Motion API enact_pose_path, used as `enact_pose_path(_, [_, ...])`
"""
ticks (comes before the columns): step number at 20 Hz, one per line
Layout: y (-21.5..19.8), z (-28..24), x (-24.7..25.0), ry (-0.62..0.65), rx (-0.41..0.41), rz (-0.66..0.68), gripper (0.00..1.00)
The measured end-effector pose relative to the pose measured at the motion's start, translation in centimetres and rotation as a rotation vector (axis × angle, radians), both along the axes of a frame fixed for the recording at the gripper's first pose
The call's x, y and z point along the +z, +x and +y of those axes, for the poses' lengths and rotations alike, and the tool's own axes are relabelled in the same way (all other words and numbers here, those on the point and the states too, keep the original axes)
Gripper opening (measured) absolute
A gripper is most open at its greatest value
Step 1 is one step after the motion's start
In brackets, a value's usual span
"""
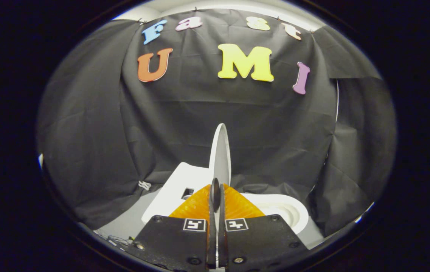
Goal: Open the toilet lid.
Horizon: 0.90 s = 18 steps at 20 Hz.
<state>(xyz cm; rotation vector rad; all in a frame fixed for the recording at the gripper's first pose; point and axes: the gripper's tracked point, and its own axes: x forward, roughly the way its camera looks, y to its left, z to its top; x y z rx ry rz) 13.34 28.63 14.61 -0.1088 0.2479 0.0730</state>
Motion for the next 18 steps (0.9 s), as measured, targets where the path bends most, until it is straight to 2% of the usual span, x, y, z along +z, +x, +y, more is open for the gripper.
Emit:
enact_pose_path(2, [0.0,1.0,-0.4,-0.06,-0.01,-0.01,0.08])
enact_pose_path(8, [-0.2,3.2,-1.1,-0.154,0.055,-0.02,0.08])
enact_pose_path(12, [-0.3,3.8,-0.9,-0.086,0.145,0.021,0.16])
enact_pose_path(14, [-0.9,4.6,-0.3,-0.046,0.213,0.018,0.26])
enact_pose_path(16, [-2.2,5.6,0.8,-0.028,0.316,-0.024,0.57])
enact_pose_path(18, [-3.4,3.6,2.0,-0.007,0.304,-0.099,0.78])
